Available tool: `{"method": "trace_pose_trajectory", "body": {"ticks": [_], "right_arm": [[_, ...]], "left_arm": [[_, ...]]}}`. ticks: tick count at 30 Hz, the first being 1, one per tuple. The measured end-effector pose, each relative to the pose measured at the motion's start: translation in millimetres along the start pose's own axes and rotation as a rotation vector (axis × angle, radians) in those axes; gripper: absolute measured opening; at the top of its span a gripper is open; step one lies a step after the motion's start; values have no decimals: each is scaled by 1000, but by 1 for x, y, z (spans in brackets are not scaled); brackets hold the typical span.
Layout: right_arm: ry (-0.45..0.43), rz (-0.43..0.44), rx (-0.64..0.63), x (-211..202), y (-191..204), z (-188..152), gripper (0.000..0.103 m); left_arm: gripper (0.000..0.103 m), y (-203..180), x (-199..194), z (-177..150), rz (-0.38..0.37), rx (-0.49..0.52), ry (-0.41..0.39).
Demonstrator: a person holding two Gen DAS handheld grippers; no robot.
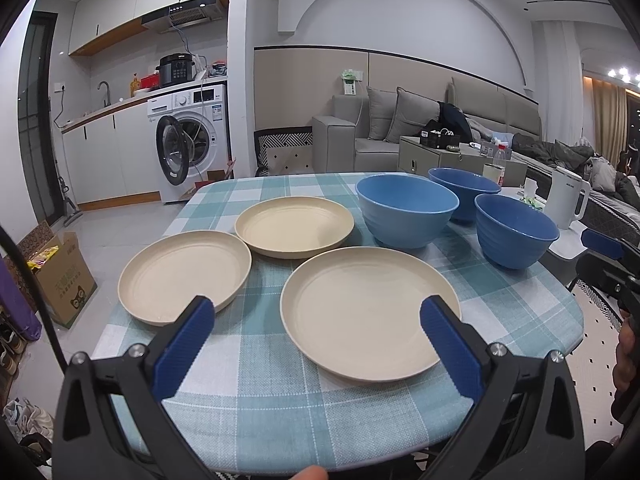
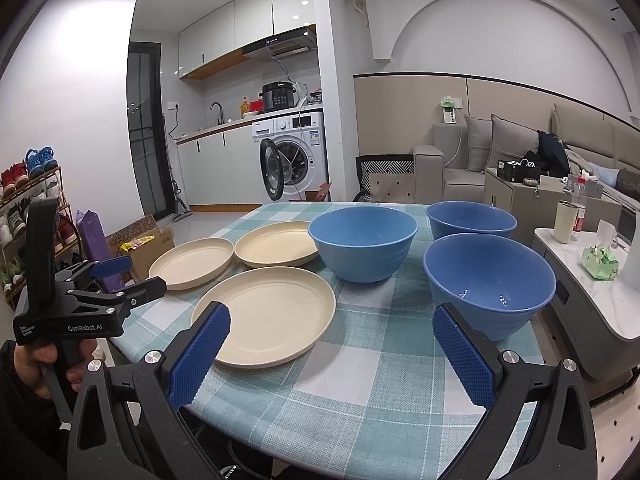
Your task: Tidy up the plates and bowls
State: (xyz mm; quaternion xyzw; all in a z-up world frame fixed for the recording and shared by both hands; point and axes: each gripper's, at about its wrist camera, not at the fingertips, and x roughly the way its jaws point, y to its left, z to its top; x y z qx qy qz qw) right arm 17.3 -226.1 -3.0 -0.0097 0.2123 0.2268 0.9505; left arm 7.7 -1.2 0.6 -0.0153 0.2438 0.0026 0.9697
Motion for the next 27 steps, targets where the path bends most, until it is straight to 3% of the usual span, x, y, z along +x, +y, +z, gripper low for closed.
{"method": "trace_pose_trajectory", "body": {"ticks": [27], "right_arm": [[13,-3,24,5,-5,-3,103]], "left_arm": [[103,6,7,-3,18,-8,22]]}}
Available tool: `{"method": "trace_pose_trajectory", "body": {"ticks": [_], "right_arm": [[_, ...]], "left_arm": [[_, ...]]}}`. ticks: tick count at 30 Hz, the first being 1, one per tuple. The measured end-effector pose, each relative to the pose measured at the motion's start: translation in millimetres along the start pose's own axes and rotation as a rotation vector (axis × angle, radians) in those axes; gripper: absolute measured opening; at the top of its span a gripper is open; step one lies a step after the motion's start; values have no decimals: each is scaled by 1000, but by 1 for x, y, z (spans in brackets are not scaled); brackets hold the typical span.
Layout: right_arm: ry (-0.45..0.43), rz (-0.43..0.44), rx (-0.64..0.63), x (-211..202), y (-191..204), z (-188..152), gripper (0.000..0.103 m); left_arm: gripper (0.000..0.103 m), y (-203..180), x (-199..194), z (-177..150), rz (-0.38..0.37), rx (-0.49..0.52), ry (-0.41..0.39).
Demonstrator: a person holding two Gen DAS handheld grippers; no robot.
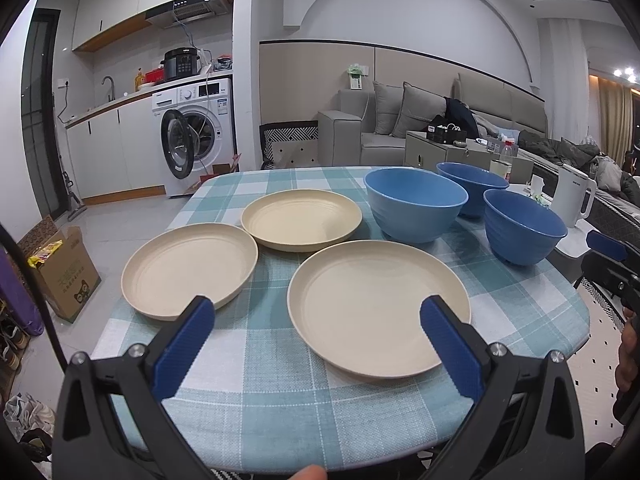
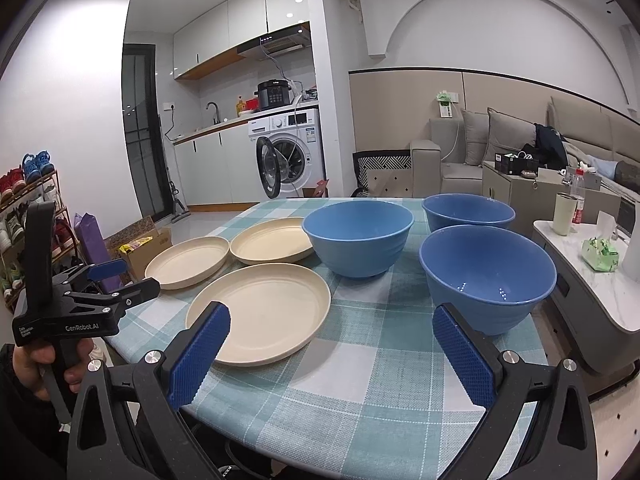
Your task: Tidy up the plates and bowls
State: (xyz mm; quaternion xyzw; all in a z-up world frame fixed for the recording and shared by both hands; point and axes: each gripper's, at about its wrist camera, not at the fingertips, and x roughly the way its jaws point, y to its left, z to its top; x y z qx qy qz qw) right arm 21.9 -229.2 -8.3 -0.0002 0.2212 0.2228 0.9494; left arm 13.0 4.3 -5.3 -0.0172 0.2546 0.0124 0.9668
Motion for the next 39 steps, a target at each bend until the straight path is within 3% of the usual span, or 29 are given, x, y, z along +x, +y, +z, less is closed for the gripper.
{"method": "trace_pose_trajectory", "body": {"ticks": [39], "right_arm": [[9,17,-27,18,2,8,103]], "left_arm": [[103,7,6,8,-8,-22,-10]]}}
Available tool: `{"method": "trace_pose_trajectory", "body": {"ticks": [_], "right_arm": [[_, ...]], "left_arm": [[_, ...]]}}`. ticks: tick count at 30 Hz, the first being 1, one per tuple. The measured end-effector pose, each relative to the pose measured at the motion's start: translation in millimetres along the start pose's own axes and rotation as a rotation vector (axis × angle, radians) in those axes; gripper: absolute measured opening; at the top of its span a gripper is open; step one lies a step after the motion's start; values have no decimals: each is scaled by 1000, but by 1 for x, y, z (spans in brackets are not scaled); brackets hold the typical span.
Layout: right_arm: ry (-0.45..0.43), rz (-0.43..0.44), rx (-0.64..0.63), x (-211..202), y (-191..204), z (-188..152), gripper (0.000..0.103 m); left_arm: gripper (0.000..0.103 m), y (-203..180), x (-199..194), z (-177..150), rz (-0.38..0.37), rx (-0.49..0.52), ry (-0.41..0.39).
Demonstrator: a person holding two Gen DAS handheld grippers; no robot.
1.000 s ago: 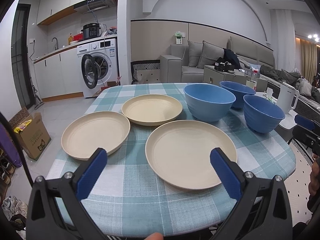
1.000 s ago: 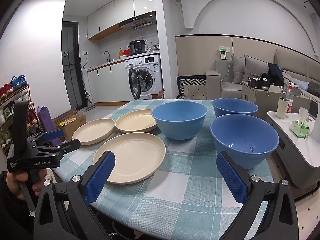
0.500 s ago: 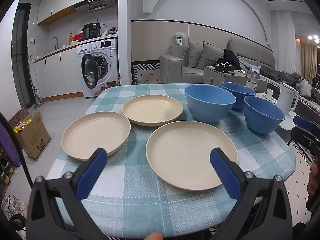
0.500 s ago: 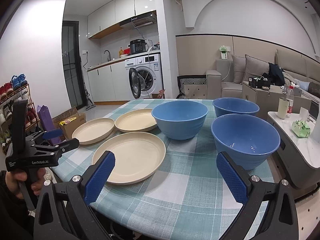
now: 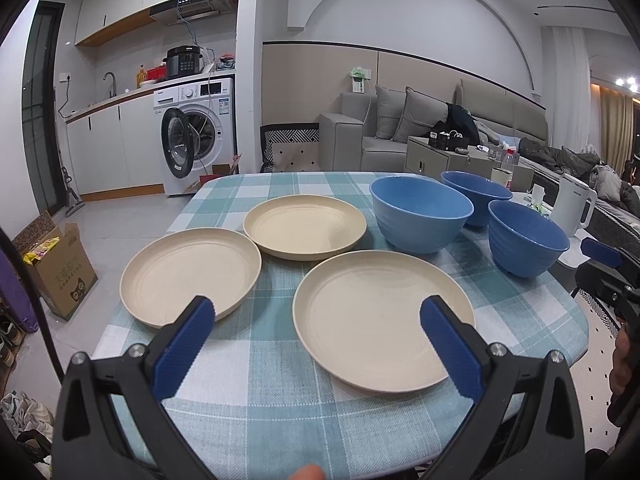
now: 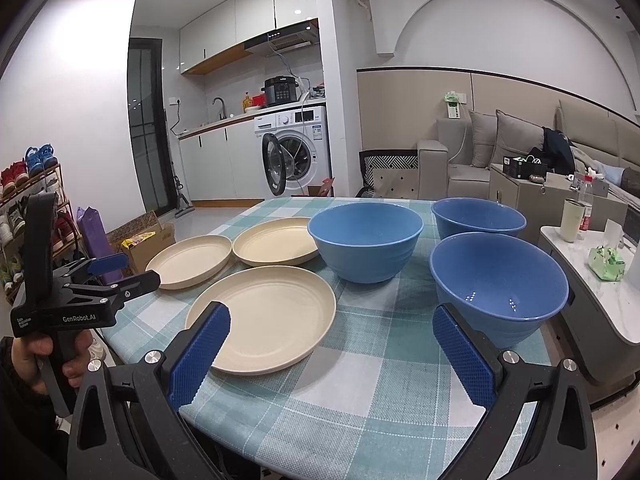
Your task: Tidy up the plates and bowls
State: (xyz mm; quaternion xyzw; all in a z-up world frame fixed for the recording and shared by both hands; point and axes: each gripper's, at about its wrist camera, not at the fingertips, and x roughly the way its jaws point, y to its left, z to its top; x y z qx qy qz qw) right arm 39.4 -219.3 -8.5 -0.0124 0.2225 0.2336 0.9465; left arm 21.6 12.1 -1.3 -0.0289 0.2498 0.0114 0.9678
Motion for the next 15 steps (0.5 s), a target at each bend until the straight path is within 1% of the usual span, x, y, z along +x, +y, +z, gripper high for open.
{"method": "trace_pose_trajectory", "body": {"ticks": [6,15], "right_arm": [[0,8,0,6,-1,6,103],[2,28,6,16,-5,18,103]], "left_arm": [[103,3,3,8,6,3,-3],[103,4,7,22,-13,7,-22]]}}
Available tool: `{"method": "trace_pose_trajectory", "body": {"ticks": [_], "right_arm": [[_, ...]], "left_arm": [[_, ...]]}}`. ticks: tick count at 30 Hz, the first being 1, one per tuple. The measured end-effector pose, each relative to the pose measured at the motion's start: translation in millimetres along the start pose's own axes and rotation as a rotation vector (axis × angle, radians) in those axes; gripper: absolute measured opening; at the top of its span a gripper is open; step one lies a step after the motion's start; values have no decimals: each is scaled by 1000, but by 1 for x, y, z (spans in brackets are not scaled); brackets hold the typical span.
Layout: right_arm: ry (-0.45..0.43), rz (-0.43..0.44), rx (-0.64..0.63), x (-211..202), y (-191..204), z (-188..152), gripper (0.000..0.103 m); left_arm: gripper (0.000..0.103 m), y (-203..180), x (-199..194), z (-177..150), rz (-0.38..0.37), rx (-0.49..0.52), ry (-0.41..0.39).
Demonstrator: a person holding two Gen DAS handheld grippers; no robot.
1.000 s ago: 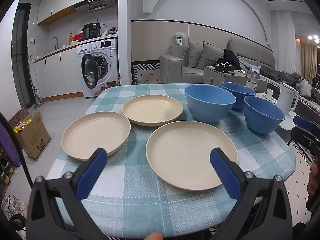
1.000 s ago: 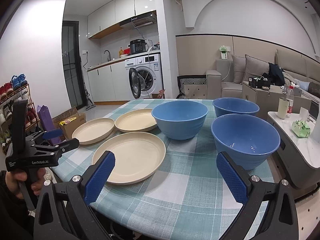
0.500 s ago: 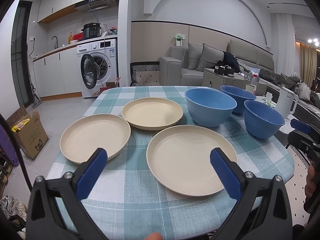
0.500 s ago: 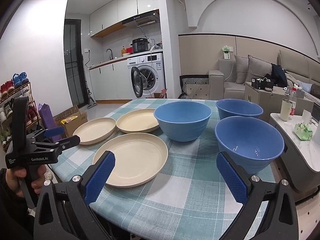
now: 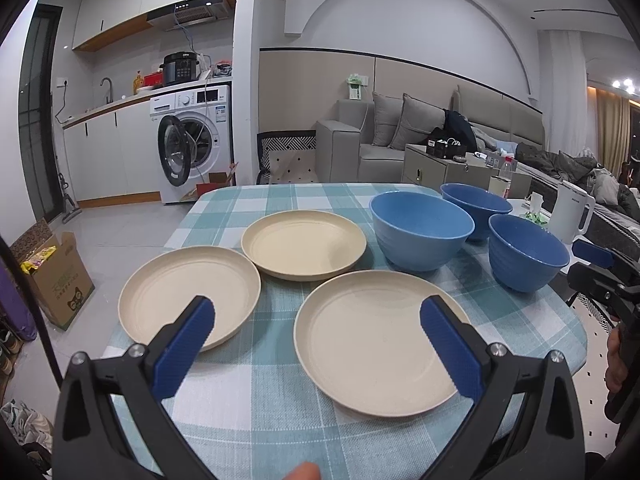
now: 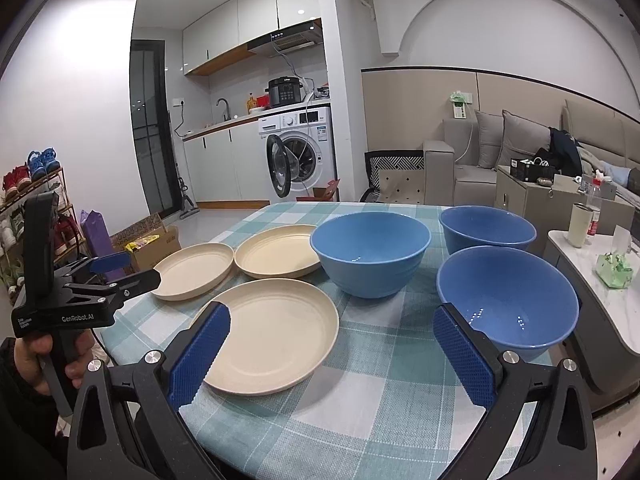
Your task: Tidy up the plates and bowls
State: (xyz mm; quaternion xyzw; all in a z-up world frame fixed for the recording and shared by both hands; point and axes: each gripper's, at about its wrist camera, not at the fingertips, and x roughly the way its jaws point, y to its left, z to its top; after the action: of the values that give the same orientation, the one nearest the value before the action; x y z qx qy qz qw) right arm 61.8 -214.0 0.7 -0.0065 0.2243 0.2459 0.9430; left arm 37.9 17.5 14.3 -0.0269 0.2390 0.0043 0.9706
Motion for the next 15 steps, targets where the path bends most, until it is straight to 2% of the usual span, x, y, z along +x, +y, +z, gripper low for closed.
{"method": "trace_pose_trajectory", "body": {"ticks": [7,9,15], "right_arm": [[-6,28,19,8,-6,10,103],[4,59,25,13,-7,14,103],[29,75,13,25,-6,25,103]], "left_arm": [[103,2,3,9,-4,9,-20],[103,4,7,12,-2,3,-15],[103,10,18,18,10,5,2]]}}
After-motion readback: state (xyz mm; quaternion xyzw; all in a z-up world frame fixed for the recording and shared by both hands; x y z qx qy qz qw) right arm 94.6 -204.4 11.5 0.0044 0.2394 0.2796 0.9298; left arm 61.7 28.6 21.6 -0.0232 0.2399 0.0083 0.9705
